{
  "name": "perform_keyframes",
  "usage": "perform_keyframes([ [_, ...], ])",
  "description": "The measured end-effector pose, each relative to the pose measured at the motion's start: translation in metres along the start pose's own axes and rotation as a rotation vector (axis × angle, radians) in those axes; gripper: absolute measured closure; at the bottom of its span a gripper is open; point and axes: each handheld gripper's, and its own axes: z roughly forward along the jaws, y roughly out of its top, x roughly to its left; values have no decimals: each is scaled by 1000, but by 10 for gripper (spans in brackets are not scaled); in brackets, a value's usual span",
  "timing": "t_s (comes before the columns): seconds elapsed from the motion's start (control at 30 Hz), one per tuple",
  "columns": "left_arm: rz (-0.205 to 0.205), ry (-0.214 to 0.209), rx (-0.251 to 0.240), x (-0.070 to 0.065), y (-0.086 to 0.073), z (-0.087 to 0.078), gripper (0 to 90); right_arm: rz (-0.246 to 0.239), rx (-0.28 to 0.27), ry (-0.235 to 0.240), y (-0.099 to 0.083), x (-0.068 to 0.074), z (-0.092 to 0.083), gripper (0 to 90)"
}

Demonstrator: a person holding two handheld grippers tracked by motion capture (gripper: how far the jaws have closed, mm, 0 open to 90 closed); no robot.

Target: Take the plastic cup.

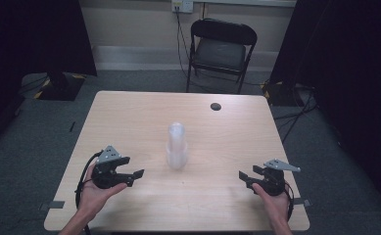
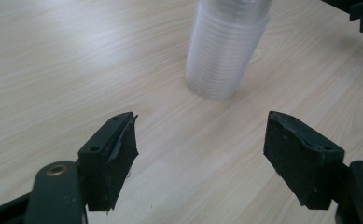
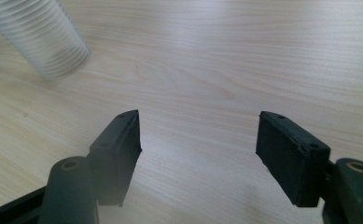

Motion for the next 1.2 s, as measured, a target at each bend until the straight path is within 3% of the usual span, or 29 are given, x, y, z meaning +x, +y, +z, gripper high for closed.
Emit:
perform_keyframes([
  [0.1,16,-2,-4,-2,6,2,264,-5,-3,2,0,1,0,311],
  [0.53,9,-41,-76,-12,37,16,275,-19,-3,13,1,3,2,311],
  [0.9,68,-66,-97,-26,69,36,214,-28,14,20,0,4,4,311],
  [1.2,59,-76,-134,-26,90,48,207,-36,18,28,2,5,8,311],
])
